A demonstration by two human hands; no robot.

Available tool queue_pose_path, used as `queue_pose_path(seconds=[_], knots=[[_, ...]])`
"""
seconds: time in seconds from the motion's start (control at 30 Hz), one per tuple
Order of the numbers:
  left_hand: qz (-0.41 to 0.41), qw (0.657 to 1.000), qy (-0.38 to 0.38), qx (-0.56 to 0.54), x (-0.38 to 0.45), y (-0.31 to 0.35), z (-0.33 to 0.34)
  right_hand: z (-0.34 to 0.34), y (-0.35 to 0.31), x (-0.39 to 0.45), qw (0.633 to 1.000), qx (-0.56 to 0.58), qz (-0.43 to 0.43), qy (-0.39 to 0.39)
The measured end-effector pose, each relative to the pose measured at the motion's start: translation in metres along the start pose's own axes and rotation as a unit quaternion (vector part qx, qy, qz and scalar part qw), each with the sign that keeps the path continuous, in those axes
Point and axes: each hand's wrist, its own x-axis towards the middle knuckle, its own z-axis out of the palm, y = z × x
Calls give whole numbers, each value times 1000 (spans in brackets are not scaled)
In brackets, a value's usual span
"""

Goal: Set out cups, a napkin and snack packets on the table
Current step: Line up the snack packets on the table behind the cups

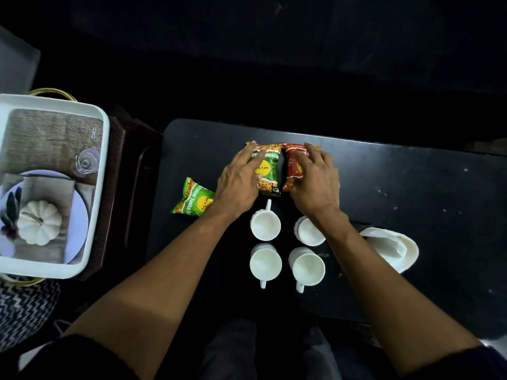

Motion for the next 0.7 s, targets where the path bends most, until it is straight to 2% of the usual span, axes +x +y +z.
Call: queue_pose_path(seconds=[0.1, 0.17, 0.23, 0.33, 0.4, 0.43, 0.47, 0.57, 0.63, 0.7], knots=[[-58, 992, 94, -69, -13, -5, -12, -3, -23, -6, 999, 22, -22, 26], [-135, 962, 198, -128, -30, -8, -20, 0, -44, -10, 999, 22, -43, 6], [-248, 906, 288, -184, -48, -13, -25, 7, -69, -13, 996, 26, -80, -14], [-420, 787, 364, -268, -68, -23, -28, 21, -105, -15, 987, 43, -137, -65], [-519, 705, 358, -326, -78, -35, -26, 33, -126, -15, 981, 36, -150, -114], [-557, 674, 332, -354, -82, -41, -23, 39, -134, -15, 979, 32, -151, -137], [-583, 658, 293, -376, -86, -46, -21, 45, -141, -14, 976, 28, -149, -159], [-581, 643, 190, -462, -93, -52, -14, 60, -152, -15, 968, 19, -124, -218], [-557, 630, 167, -515, -96, -55, -10, 68, -155, -16, 967, 45, -77, -238], [-537, 638, 171, -525, -96, -56, -11, 72, -156, -15, 968, 78, -36, -238]])
